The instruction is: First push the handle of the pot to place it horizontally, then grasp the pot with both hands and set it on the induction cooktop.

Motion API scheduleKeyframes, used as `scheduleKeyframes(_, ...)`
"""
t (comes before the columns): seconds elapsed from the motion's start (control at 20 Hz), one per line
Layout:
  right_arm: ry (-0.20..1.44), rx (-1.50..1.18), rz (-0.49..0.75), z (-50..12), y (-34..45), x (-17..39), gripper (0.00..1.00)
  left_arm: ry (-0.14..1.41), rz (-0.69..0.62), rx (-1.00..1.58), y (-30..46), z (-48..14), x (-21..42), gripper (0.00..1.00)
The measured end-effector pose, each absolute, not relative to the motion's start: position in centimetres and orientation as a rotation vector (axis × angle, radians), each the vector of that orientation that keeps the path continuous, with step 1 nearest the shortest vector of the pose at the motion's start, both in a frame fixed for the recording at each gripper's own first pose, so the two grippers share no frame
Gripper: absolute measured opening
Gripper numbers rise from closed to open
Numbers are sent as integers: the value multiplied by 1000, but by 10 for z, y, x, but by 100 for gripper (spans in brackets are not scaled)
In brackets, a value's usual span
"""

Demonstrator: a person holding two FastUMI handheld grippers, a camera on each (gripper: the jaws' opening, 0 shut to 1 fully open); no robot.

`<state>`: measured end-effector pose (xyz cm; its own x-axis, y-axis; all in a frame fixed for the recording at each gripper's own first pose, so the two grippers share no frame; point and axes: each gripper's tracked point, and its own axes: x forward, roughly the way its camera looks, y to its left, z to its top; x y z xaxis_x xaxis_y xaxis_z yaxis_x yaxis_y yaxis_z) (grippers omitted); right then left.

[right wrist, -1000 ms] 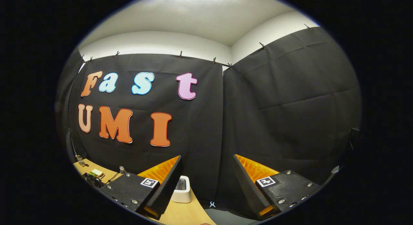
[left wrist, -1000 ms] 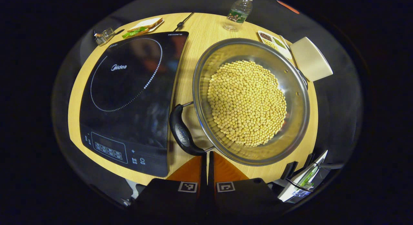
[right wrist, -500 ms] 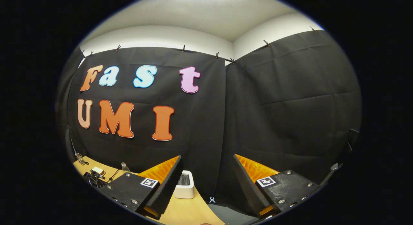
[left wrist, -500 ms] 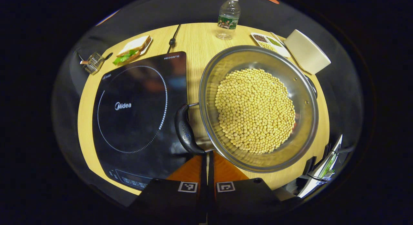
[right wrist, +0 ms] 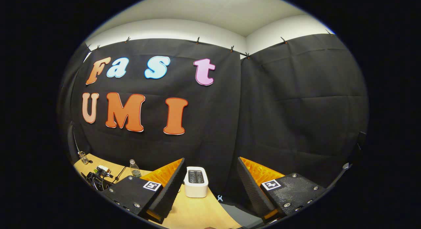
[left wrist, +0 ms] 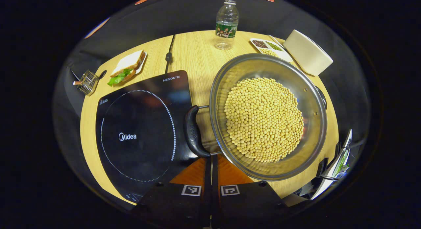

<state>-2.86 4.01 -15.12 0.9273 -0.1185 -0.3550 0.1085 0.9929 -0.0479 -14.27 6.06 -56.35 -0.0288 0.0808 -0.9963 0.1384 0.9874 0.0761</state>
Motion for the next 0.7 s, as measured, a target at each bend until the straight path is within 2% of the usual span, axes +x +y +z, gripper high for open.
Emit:
scheduleKeyframes(0.05, 382, -23, -101, -159, 50, -25, 97, 1594, -54, 177, 61, -564, -141, 8)
scheduleKeyframes(0.4, 481, 7, 9, -202, 108, -6, 95, 1561, -68, 207, 58, -570, -121, 8)
scheduleKeyframes(0.7, 598, -25, 47, -245, 123, -5, 96, 1543, -90, 221, 48, -573, -111, 8)
